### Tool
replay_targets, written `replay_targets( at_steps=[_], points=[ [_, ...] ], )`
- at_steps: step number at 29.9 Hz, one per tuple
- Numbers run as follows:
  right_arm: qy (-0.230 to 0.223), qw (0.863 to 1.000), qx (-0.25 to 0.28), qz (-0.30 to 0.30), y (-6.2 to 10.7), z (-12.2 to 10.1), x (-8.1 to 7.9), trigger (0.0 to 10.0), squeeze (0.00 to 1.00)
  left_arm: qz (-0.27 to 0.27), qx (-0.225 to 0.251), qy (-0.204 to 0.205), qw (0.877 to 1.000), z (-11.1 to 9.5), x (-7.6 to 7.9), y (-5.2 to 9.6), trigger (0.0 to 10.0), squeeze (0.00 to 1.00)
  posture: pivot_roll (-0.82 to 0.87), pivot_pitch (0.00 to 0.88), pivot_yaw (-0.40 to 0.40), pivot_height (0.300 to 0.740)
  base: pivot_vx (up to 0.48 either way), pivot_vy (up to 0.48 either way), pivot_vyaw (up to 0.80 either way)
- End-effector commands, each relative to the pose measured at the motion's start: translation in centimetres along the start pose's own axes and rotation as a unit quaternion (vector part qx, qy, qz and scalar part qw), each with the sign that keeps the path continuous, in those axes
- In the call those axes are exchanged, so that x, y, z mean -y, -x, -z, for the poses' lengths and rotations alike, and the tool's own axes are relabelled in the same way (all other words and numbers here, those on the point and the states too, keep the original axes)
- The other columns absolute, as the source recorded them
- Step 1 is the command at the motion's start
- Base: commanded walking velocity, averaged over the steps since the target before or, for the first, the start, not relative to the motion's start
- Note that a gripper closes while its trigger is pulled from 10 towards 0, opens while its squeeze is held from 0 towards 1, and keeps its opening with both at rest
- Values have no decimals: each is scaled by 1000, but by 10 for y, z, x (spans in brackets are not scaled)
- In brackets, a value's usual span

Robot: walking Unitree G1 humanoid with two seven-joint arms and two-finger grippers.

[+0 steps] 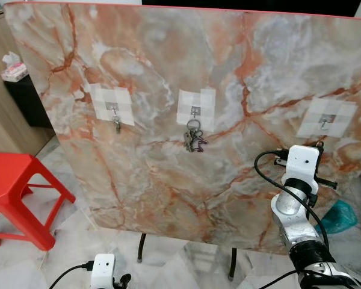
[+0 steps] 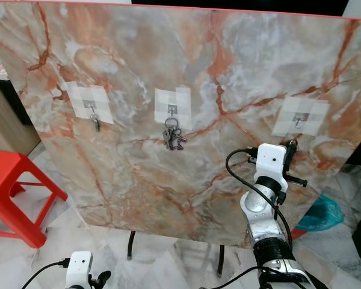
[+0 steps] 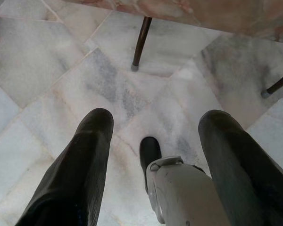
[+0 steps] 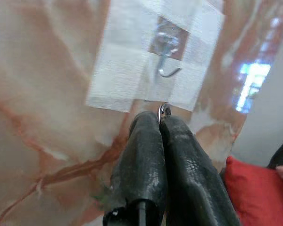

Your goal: Hang keys on a hook

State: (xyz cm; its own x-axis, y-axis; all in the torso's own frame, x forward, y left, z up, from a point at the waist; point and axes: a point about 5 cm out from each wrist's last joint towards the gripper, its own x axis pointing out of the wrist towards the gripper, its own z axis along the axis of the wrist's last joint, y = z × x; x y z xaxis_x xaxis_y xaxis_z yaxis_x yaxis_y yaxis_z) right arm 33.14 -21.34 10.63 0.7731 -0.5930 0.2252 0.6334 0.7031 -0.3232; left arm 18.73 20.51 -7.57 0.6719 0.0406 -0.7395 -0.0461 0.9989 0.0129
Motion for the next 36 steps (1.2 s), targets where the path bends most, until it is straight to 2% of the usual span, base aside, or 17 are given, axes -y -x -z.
replay_targets(
  at_steps=[1,9,14,19,31,36],
  points=[
    [4,1000,18,14,-6,-8,4,10000,0,-2,-8,0,1000,4,-1,1,10000,0,38,0,-43,740,0,0,0],
    [7,999,7,45,-9,-6,12,10000,0,-4,-9,2,1000,5,-2,1,10000,0,36,0,-44,740,0,0,0],
    [14,997,20,67,-12,-10,16,10000,0,-3,-7,2,1000,3,-1,1,10000,0,33,0,-43,740,0,0,0],
    [37,995,60,67,-15,-19,18,10000,0,-2,-8,0,1000,3,-1,1,10000,0,34,0,-44,740,0,0,0],
    [44,994,65,81,-18,-21,24,10000,0,-2,-11,-1,1000,5,0,1,10000,0,38,0,-45,740,0,0,0],
    [62,994,69,59,-19,-20,21,10000,0,-3,-11,-2,1000,5,-2,1,10000,0,39,0,-43,740,0,0,0]
  ],
)
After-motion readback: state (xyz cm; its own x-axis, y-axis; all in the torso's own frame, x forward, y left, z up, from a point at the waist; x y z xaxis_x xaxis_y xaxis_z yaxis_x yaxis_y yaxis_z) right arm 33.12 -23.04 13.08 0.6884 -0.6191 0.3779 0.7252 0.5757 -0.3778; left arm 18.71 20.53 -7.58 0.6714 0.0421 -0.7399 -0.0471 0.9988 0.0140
